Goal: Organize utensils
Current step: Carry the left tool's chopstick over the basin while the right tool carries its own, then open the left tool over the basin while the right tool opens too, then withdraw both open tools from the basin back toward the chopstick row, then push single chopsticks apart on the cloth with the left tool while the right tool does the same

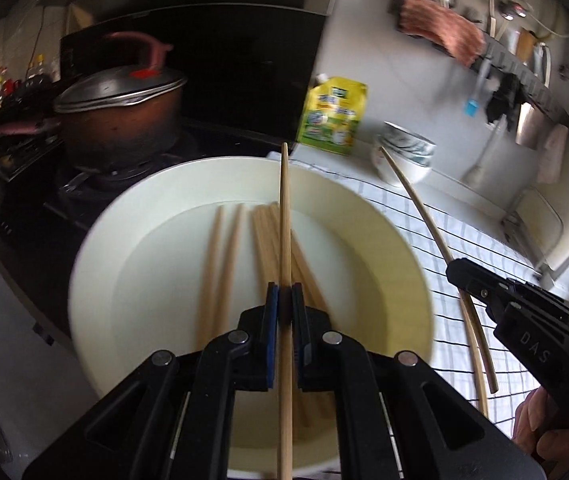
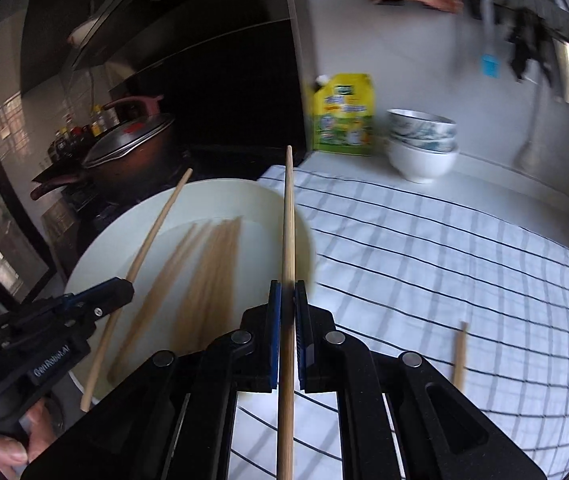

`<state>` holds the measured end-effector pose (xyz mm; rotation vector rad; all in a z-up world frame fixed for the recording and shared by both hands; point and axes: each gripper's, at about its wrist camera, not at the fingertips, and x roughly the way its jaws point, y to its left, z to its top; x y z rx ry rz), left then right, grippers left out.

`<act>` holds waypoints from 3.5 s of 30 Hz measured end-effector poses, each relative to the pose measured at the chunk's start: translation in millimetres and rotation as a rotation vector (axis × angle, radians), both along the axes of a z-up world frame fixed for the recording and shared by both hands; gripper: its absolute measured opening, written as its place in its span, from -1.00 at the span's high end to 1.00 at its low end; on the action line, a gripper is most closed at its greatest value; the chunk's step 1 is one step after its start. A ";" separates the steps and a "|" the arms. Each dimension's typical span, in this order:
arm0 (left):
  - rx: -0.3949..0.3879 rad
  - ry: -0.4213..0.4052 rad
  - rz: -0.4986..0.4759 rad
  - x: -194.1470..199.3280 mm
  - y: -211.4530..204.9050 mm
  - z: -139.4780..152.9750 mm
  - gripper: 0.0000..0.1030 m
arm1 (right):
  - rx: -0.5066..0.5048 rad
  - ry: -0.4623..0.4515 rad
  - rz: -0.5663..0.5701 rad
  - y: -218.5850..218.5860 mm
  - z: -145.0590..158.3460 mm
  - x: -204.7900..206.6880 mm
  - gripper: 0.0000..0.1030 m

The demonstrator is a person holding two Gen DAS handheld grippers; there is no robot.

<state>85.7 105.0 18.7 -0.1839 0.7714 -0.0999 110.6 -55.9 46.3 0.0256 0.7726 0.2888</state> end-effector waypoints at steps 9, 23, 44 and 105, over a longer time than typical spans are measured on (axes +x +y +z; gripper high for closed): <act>-0.017 0.027 0.039 21.5 32.3 -12.9 0.86 | 0.014 0.091 0.085 54.7 -15.6 39.5 0.87; -0.015 0.056 0.075 29.6 42.7 -25.2 0.21 | 0.009 0.143 0.068 59.7 -34.5 48.0 0.53; -0.018 0.024 0.092 -1.8 31.6 -11.9 -0.29 | 0.037 0.092 0.048 33.1 -14.4 14.3 0.40; 0.038 0.083 -0.223 -89.3 -150.7 -38.8 -0.60 | -0.172 0.165 -0.193 -142.3 -101.6 -89.6 0.82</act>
